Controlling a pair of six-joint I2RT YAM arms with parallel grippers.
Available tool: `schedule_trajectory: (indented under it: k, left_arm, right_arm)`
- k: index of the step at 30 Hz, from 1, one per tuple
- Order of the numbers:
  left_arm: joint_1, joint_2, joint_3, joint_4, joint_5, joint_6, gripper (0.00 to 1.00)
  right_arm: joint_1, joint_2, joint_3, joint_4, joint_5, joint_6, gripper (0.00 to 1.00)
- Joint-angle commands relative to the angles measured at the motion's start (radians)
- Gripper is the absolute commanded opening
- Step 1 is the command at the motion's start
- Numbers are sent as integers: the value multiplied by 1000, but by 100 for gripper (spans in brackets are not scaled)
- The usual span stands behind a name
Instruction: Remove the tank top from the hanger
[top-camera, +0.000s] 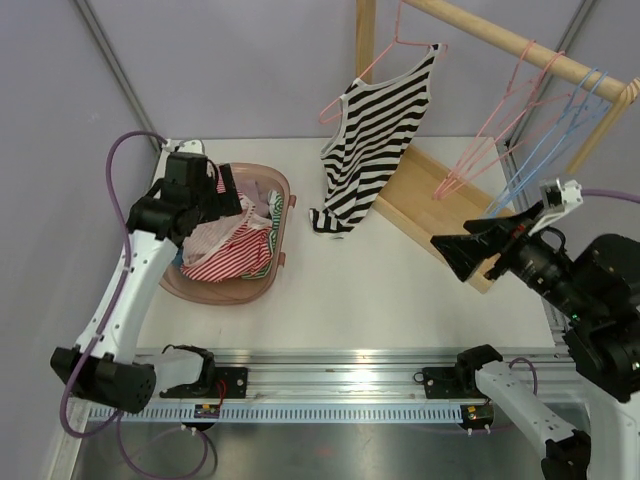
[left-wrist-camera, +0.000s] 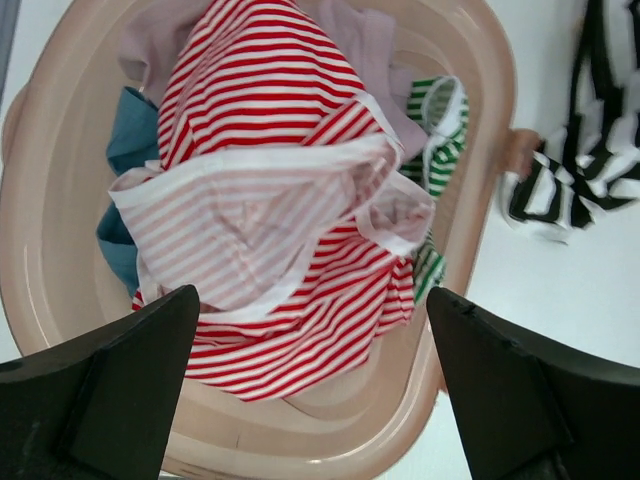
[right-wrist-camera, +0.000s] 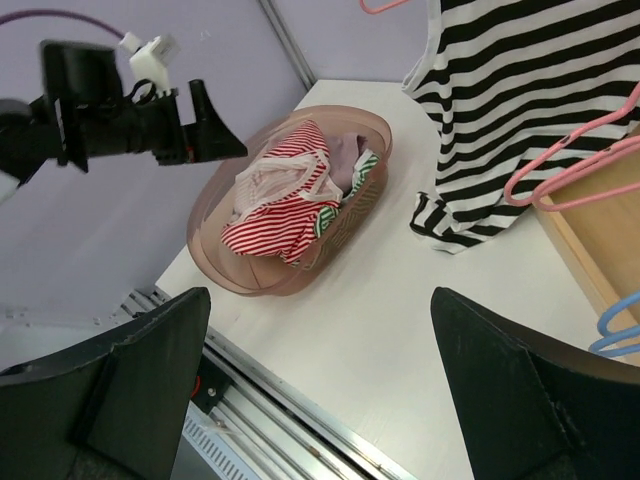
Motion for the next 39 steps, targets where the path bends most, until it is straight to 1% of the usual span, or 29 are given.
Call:
schedule_trajectory:
  k: [1,2,3,4,6,7,9,11,15,18,19,21,22,24,27,32,33,35,36,39]
  left_arm:
    - [-18,-157,-85,59,161,51,99]
    - [-22,-197,-110,68,182,57,99]
    - [-36,-269,-144,96,207,64,99]
    - [-44,-312,-200,111,245,72,99]
    - [-54,-389,-265,154,282,68,99]
    - [-60,-471,-330,171,316,59,99]
    - [-62,-541,-380,200,328,37,99]
    - [-62,-620,-438,208,331,20,99]
    - [-62,-720,-524,263,330,22,99]
    - [-62,-749,-547,266,322,12,99]
    - [-62,-753,-549,263,318,9,99]
    - [-62,-756,-553,254,313,9,99]
    - [-62,-756,-550,251,295,9,99]
    - [-61,-754,-554,249,293,9,99]
    - [-61,-740,-554,245,304,14,99]
    - [-61,-736,-550,242,313,15,99]
    - [-61,-736,-552,242,314,17,99]
    - [-61,-743,-553,243,316,17,99]
    - [-61,-745,-554,245,319,17,99]
    - [-61,-748,-558,249,331,20,99]
  right_arm:
    - [2,66,-4,145,-12,92,99]
    - [0,80,-4,170,-31,105,99]
    - [2,99,-4,213,-49,128,100]
    - [0,139,-3,234,-78,139,100]
    - [0,175,-6,279,-106,159,99]
    - [0,207,-18,341,-136,181,99]
    - [0,241,-24,409,-153,211,97]
    - [0,299,-12,435,-155,237,96]
    - [3,396,38,495,-121,266,94]
    - [20,477,100,503,-19,272,92]
    - [34,520,130,506,62,271,91]
    - [49,570,164,515,141,266,91]
    - [71,622,201,520,215,266,91]
    - [91,681,241,532,262,252,90]
    - [128,840,403,491,398,206,90]
    - [160,982,537,483,538,185,90]
    - [163,1024,589,472,585,177,89]
    - [169,1070,647,455,626,160,89]
    - [171,1112,704,436,664,151,89]
    - [172,1176,785,435,675,131,88]
